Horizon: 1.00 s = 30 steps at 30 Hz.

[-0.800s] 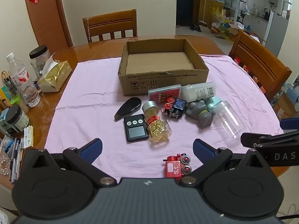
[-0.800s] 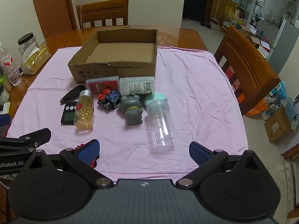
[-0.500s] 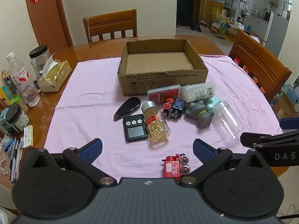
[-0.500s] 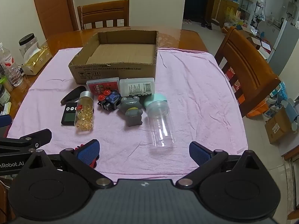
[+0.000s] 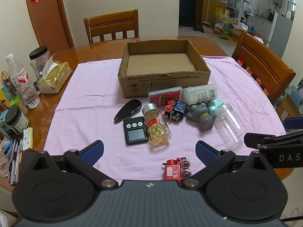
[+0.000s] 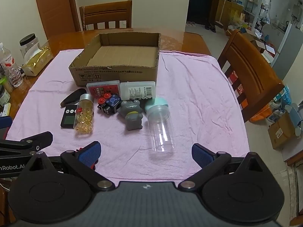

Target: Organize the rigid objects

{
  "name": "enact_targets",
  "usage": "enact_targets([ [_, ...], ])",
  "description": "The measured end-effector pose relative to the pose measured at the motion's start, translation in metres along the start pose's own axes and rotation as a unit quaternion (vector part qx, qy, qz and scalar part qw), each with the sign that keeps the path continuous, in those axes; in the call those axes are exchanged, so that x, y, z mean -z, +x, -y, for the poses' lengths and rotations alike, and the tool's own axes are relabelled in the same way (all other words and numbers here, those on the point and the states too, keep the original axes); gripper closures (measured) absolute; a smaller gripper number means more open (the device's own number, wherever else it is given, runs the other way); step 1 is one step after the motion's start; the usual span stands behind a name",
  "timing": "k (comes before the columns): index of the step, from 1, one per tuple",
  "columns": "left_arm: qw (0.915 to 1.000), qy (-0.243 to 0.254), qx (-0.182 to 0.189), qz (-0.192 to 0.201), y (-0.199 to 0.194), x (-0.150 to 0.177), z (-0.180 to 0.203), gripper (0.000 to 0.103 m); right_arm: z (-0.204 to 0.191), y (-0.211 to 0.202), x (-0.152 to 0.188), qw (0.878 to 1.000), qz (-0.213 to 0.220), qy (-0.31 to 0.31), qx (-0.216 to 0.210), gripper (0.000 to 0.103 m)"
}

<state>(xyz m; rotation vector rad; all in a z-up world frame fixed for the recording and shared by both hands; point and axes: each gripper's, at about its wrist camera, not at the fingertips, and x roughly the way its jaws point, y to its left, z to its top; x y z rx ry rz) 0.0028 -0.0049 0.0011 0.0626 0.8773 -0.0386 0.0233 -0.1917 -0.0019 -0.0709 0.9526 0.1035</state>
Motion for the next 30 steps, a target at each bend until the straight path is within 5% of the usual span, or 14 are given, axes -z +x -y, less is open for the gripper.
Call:
enact_targets([
  [30,1.0000,0.000,-0.001,0.005,-0.0030,-0.0024,0.0042,0.001,0.0049,0.0001,-0.0030,1.000,0.006,-0.008,0.000,0.000],
])
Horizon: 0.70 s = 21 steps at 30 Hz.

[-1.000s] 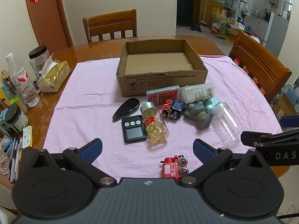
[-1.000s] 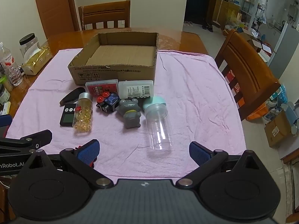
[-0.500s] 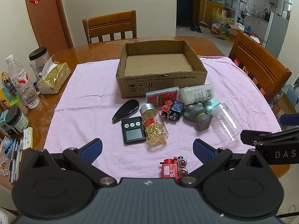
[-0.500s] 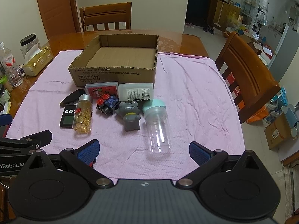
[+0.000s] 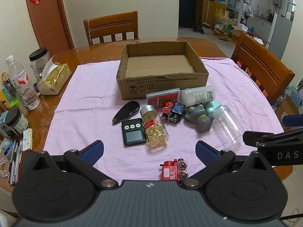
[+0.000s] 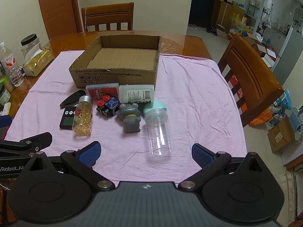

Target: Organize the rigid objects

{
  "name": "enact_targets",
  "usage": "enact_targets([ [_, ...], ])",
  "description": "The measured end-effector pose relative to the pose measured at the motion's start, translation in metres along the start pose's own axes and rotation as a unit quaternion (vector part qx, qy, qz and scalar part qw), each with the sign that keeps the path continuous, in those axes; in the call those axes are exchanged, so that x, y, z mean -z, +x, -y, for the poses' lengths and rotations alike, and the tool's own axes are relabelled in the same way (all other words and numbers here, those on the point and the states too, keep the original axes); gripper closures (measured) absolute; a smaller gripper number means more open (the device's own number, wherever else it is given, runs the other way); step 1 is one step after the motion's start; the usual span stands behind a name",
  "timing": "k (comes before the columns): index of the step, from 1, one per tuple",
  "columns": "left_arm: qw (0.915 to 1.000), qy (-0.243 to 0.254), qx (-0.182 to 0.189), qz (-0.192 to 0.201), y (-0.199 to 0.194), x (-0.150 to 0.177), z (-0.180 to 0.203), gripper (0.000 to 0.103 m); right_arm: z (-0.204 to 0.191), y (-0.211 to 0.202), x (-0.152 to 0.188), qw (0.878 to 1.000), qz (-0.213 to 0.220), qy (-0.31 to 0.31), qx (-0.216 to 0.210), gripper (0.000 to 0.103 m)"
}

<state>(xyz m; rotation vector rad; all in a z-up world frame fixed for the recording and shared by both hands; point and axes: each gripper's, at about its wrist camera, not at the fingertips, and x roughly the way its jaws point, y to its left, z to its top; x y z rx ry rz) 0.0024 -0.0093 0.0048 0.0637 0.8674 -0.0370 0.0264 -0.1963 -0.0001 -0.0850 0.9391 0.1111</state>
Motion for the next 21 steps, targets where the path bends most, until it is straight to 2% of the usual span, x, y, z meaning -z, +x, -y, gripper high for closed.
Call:
enact_targets([
  [21,1.0000,0.003,-0.001,0.000,0.0011,-0.0003,0.0046,0.001,0.0048,-0.0008,0.0000,1.000,0.002,-0.005,0.003,0.000],
])
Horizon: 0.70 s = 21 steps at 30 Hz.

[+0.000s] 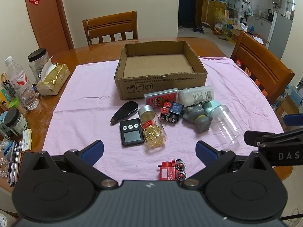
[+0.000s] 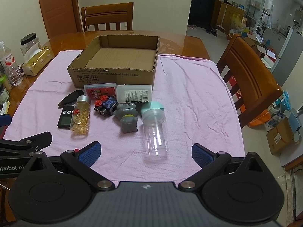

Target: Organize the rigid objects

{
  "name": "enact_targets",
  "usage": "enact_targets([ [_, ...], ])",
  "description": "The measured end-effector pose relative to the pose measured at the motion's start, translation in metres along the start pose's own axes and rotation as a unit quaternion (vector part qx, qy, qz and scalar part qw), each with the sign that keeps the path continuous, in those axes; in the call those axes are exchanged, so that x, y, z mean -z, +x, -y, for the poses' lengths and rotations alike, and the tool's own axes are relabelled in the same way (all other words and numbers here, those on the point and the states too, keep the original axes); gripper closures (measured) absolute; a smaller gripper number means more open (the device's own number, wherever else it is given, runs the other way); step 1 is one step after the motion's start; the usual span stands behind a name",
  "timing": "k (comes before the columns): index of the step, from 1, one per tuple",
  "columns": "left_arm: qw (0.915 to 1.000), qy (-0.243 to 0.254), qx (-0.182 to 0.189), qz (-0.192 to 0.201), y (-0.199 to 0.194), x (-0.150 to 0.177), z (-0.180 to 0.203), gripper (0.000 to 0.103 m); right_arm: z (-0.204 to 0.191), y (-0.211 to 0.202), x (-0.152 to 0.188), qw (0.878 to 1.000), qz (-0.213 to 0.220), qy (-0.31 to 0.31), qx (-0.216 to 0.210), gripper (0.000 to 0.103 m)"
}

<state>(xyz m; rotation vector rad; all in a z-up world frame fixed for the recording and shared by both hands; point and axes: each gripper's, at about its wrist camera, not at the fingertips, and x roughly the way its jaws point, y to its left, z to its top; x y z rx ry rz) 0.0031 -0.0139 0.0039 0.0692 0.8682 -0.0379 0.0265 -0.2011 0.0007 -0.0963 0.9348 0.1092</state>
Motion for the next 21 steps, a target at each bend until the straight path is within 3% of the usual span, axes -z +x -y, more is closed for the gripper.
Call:
enact_targets([
  [15,0.9998,0.017,0.000,0.005,0.012,0.008,0.007,0.001,-0.001,0.002,0.006,1.000,0.011,-0.014,-0.010,0.000],
  [21,0.9996,0.023,0.017,0.009,0.021,0.018,0.009,0.001,0.003,0.008,0.013,0.999,0.025,-0.019,-0.025,0.000],
])
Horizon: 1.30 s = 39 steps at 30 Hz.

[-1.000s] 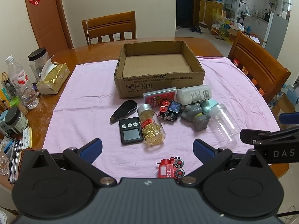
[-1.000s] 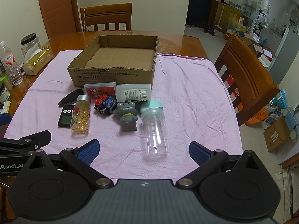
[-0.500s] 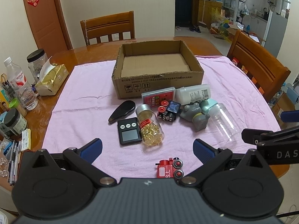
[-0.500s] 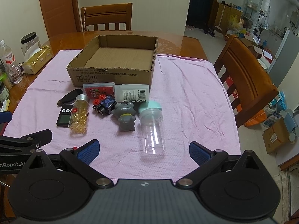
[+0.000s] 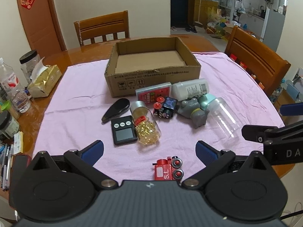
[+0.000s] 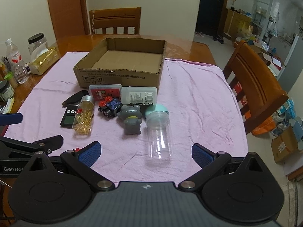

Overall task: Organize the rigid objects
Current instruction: 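Close the left gripper on the red toy train while the right gripper grasps the clear jar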

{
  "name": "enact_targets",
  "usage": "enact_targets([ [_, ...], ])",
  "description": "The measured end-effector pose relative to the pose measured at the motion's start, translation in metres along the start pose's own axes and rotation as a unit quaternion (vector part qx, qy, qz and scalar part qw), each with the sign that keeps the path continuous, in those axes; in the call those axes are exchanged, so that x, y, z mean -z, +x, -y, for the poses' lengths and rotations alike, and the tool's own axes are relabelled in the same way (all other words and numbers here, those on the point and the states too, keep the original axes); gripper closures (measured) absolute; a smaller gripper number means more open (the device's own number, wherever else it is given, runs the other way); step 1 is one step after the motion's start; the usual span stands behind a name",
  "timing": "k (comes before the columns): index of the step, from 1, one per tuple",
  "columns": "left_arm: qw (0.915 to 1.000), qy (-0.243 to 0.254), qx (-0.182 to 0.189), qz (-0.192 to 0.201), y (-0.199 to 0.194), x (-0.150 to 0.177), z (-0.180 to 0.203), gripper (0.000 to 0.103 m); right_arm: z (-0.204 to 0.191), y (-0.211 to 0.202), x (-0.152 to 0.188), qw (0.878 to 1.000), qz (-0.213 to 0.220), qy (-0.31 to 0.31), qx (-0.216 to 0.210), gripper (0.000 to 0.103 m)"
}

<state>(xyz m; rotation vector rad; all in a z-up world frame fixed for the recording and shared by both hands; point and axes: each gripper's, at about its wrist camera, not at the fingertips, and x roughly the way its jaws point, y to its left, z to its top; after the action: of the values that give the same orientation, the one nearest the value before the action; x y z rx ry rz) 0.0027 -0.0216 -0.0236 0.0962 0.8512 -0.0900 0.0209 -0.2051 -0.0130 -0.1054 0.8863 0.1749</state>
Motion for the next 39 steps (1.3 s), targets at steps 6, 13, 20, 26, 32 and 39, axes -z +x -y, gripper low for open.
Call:
enact_targets([
  [6,0.9998,0.018,0.011,0.003,0.015,0.015,0.005,0.001,0.005,0.014,0.015,1.000,-0.007,-0.003,-0.015,0.000],
  [13,0.9989,0.028,0.024,-0.028,0.054,0.038,0.009,0.001,0.014,0.030,0.031,0.999,-0.032,0.008,-0.009,0.000],
  [20,0.9982,0.003,0.026,-0.055,0.087,0.052,0.004,0.001,0.019,0.035,0.036,0.999,-0.039,0.014,-0.006,0.000],
  [26,0.9982,0.001,0.004,-0.060,0.094,0.055,-0.007,0.001,0.020,0.042,0.035,0.999,-0.048,0.008,-0.006,0.000],
  [32,0.9979,-0.006,-0.011,-0.064,0.096,0.054,-0.025,0.001,0.021,0.049,0.033,0.998,-0.059,0.008,-0.013,0.000],
  [39,0.9976,0.002,0.007,-0.068,0.107,0.050,-0.047,0.000,0.018,0.058,0.023,0.998,-0.068,-0.001,-0.010,0.000],
])
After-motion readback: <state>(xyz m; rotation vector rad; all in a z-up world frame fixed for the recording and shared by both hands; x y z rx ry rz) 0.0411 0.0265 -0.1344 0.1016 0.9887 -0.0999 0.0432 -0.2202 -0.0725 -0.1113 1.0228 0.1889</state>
